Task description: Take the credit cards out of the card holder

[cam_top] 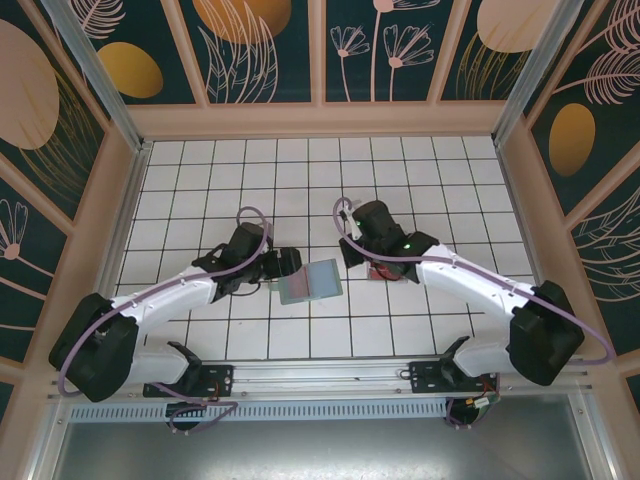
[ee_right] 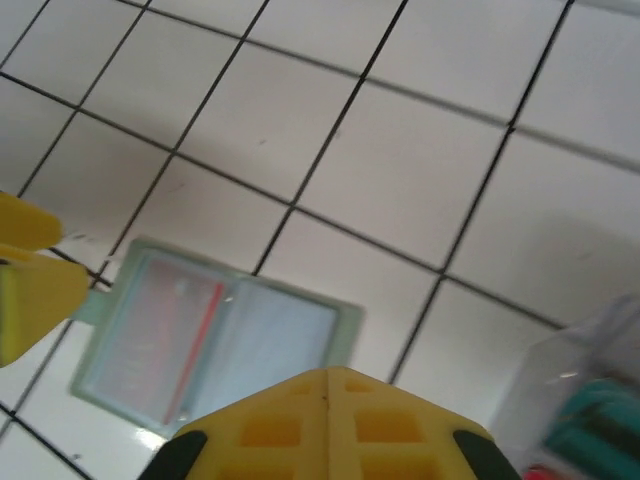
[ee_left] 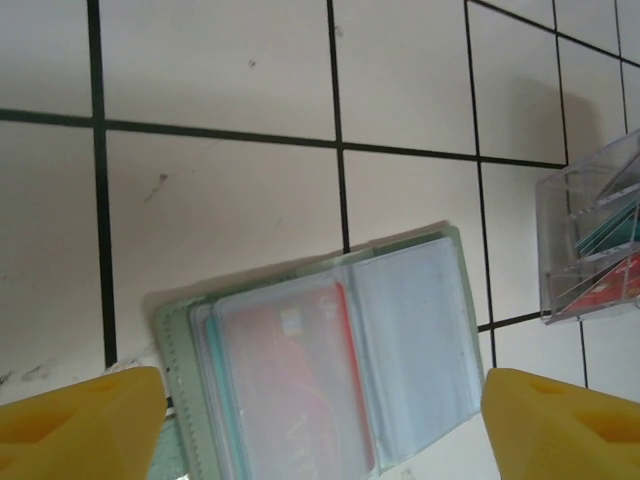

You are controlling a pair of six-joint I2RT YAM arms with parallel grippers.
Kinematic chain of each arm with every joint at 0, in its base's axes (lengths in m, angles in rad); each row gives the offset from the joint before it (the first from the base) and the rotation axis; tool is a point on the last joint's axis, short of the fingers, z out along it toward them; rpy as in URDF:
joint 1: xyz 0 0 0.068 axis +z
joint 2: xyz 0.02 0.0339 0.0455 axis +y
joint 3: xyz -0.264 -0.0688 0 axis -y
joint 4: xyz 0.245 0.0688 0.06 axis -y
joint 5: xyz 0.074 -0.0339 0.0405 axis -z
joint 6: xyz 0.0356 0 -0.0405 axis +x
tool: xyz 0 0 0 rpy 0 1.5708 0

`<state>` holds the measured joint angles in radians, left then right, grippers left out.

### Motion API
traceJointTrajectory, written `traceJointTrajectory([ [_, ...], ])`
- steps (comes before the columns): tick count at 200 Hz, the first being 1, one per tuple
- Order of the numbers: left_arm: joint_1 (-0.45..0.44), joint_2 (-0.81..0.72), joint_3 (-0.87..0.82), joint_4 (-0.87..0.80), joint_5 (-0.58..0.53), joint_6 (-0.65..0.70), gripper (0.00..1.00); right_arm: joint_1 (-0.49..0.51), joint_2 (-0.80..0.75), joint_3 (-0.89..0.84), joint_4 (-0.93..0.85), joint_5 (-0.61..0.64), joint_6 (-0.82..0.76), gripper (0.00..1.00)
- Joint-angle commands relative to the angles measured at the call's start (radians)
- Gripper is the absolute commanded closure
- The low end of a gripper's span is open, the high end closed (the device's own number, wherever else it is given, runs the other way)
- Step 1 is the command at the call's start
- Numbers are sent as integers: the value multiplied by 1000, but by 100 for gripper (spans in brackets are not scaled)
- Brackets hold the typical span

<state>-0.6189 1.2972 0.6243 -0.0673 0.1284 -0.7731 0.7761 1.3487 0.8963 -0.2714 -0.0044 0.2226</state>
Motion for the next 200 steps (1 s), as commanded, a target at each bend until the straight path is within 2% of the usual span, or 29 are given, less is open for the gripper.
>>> traceJointTrajectory([
  [1, 5, -44, -39, -18, -12, -45, 21, 34, 49, -53, 75, -83, 179, 100],
  [57, -2, -49, -66, 2, 45, -85, 27, 61, 146, -140, 106, 3, 342, 100],
  [100, -23, -25, -58, 24, 75, -88, 32, 61, 218, -164, 141, -12, 358, 100],
  [141, -62, 33, -37, 46, 104, -65, 43, 66, 260, -168, 161, -8, 372, 100],
  [200, -97, 110, -2, -5, 53, -51, 43, 72, 273, -165, 160, -3, 381, 100],
])
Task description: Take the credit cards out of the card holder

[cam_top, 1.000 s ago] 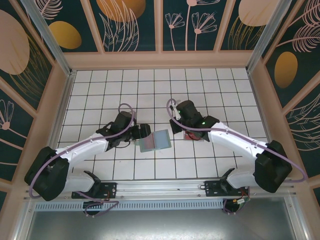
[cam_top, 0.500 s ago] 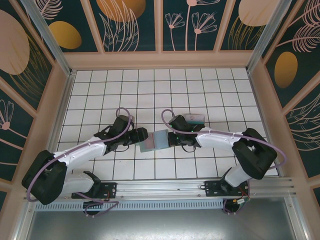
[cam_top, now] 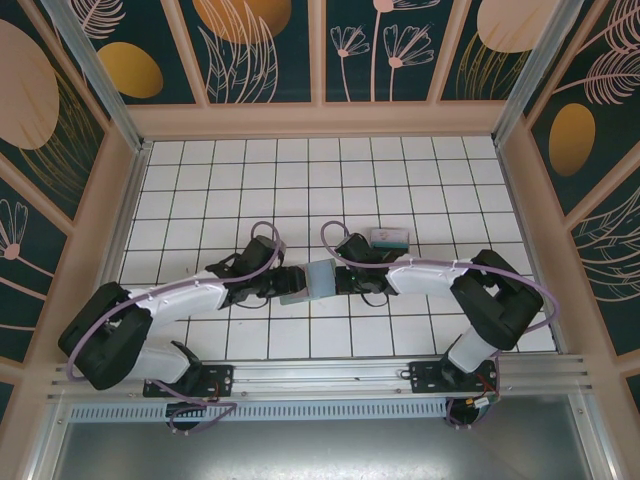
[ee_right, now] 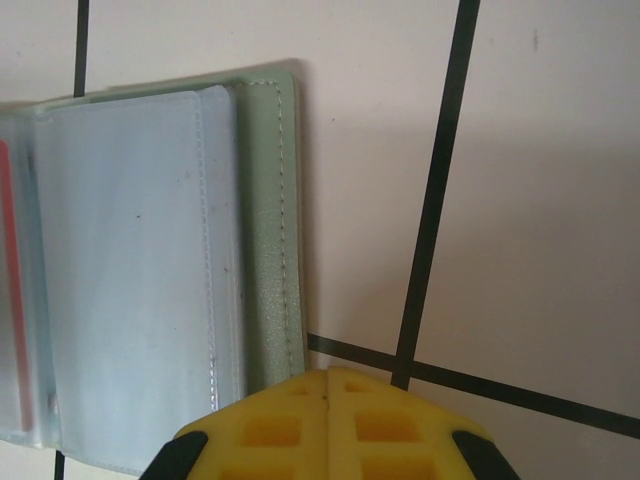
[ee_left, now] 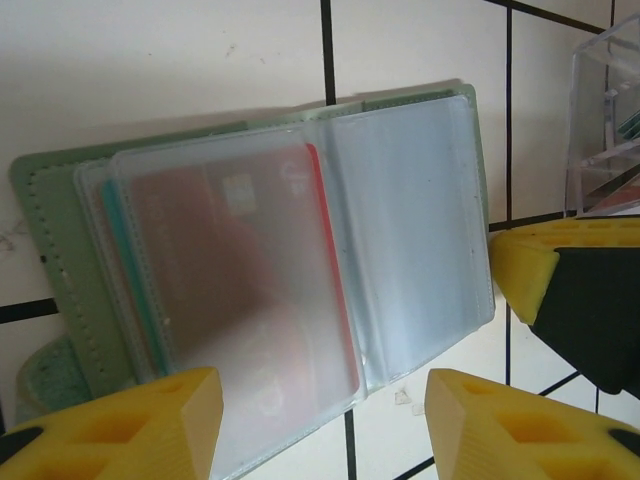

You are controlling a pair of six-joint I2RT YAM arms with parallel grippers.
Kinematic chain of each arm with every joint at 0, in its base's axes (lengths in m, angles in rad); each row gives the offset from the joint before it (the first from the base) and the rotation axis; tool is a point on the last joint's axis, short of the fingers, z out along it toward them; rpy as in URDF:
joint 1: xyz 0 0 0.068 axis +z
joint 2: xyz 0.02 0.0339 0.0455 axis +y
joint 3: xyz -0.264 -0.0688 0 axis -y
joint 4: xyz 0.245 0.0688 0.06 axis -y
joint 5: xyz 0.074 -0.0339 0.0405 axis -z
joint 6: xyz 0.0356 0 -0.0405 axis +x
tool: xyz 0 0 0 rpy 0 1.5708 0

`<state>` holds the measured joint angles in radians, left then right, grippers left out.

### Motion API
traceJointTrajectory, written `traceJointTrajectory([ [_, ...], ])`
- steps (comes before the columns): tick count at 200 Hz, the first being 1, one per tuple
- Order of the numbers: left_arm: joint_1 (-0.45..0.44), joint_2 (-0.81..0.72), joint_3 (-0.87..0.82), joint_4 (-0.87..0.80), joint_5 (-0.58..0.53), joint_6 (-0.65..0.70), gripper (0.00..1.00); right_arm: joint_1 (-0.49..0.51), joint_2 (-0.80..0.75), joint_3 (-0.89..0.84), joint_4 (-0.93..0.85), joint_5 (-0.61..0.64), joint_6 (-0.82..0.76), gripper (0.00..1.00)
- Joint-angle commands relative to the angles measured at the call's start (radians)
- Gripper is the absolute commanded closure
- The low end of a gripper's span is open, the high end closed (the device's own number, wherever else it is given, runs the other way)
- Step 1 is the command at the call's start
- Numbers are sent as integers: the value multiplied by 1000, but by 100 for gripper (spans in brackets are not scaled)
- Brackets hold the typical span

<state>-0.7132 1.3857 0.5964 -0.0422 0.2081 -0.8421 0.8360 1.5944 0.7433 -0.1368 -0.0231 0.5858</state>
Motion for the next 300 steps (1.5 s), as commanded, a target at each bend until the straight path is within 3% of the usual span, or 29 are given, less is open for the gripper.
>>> traceJointTrajectory([
  [1, -2, 22, 26, -30, -29, 18, 43, 12, 27, -12, 25, 16, 17, 100],
  [134, -2, 112, 71, -125, -92, 18, 44, 24, 51, 13, 14, 15, 14, 100],
  [229, -4, 132, 74, -14, 26, 31, 36, 37, 69, 24, 13, 15, 23, 100],
  [300, -11, 130, 98, -2, 44, 44, 36, 38, 73, 22, 14, 17, 27, 100],
])
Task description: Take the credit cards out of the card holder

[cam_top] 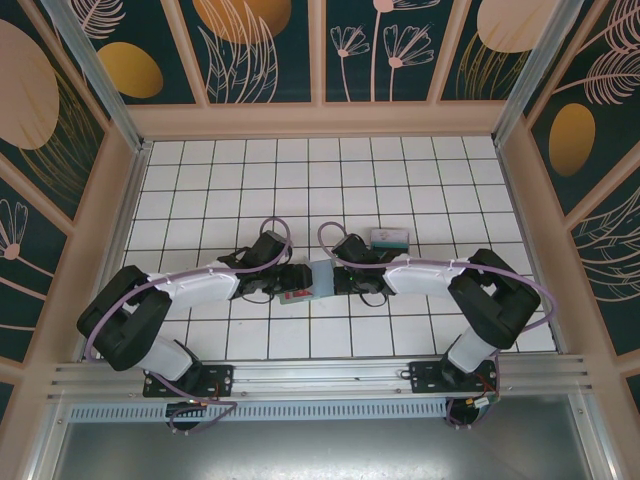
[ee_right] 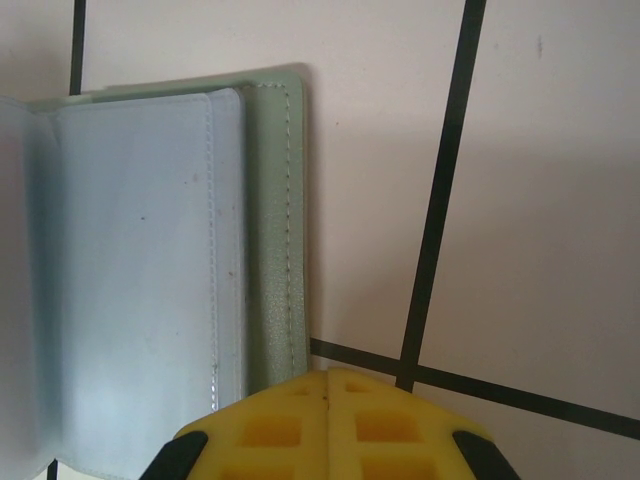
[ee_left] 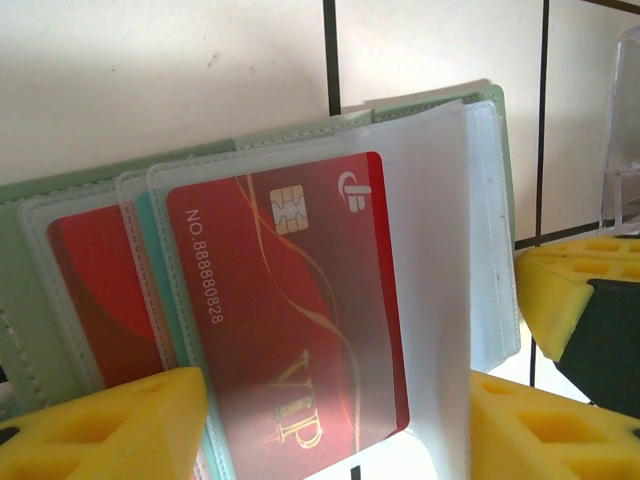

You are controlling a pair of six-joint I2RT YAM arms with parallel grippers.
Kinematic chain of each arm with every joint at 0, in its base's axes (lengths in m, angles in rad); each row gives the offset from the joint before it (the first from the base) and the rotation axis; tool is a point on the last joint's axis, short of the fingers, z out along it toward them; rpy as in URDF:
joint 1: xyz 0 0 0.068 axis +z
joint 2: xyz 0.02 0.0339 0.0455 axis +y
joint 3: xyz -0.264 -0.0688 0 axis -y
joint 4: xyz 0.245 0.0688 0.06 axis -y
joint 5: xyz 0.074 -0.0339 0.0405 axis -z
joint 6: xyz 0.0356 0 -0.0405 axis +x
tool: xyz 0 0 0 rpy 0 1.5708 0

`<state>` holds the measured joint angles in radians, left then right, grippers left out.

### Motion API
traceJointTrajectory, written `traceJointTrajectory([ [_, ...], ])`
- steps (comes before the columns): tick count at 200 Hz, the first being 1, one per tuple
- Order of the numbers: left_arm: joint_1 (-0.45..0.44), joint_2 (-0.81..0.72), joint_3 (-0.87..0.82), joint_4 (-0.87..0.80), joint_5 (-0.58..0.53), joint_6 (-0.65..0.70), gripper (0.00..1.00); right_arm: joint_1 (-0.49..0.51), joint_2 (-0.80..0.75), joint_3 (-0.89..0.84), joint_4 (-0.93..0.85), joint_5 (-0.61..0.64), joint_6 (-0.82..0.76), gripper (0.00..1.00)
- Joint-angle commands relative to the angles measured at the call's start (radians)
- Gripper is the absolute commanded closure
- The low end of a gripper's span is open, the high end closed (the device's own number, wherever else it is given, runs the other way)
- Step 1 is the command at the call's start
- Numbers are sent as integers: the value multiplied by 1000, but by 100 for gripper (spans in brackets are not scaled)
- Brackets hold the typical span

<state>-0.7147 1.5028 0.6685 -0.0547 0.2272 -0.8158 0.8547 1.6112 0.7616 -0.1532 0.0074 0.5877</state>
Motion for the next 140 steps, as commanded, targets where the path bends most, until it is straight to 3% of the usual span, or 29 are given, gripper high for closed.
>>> traceJointTrajectory([
  [1, -9, 13, 26, 10, 25, 18, 36, 20, 56, 3, 29, -15, 26, 100],
  [66, -15, -12, 75, -19, 28, 33, 28, 21, 56, 0, 29, -7, 32, 100],
  [140, -27, 61, 138, 53, 133, 47, 38, 20, 37, -8, 31, 2, 53, 100],
])
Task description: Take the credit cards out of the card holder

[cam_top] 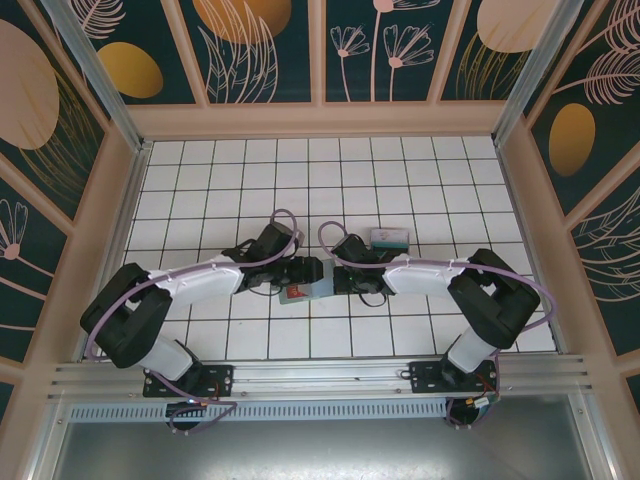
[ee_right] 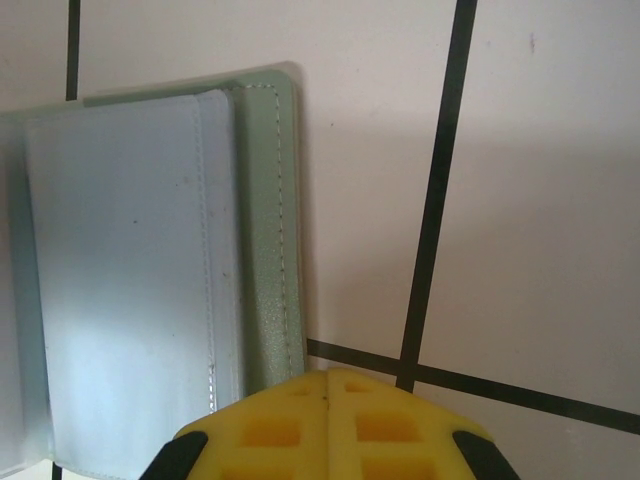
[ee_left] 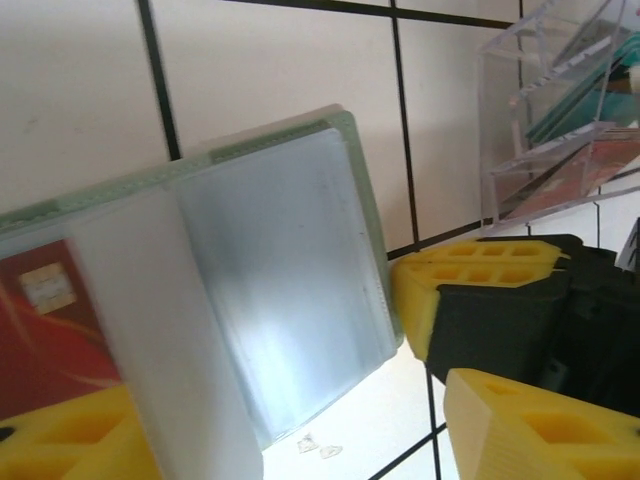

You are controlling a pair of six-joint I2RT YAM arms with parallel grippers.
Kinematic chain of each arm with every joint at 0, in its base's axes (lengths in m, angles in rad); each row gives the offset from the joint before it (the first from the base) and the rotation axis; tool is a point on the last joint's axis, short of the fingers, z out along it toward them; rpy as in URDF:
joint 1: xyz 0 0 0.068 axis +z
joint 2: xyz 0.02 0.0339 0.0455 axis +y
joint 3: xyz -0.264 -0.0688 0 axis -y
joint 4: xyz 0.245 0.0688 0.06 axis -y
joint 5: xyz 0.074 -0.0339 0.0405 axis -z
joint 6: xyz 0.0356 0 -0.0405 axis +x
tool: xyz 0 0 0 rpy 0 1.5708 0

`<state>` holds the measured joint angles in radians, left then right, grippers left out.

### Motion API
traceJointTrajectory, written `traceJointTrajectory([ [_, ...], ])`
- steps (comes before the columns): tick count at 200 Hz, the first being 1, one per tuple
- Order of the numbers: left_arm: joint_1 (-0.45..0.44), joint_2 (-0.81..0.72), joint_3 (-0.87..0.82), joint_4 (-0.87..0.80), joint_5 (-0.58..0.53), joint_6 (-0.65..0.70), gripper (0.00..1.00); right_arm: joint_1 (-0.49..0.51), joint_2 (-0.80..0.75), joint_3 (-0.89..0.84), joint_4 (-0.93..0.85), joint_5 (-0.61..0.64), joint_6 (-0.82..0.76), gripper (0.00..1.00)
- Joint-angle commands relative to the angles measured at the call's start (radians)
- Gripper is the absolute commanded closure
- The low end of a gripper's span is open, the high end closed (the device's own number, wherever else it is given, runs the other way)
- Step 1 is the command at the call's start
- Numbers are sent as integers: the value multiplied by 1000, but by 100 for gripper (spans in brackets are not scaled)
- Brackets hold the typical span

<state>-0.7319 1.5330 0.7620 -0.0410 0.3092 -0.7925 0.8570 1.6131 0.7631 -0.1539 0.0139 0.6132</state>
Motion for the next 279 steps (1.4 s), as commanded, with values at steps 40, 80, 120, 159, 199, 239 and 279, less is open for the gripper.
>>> traceJointTrajectory([
  [40, -16, 40, 66, 50, 79, 26, 46, 19, -9, -14, 33, 20, 30, 100],
  [80, -6, -13, 36, 18, 5, 16, 49, 12, -48, 0, 33, 27, 30, 100],
  [120, 57, -123, -36, -52, -94, 25, 56, 11, -74, 24, 48, 15, 30, 99],
  [159, 95, -181, -114, -97, -132, 50, 67, 10, -65, 63, 105, -82, 15, 95],
  [199, 95, -163, -164, -62, -125, 35, 82, 6, 23, 132, 153, -239, 31, 92],
  [239, 95, -130, -179, -39, -119, 26, 83, -21, 98, 150, 180, -343, 49, 89],
  [279, 95, -105, -194, -19, -114, 12, 86, -44, 142, 158, 198, -413, 61, 88],
])
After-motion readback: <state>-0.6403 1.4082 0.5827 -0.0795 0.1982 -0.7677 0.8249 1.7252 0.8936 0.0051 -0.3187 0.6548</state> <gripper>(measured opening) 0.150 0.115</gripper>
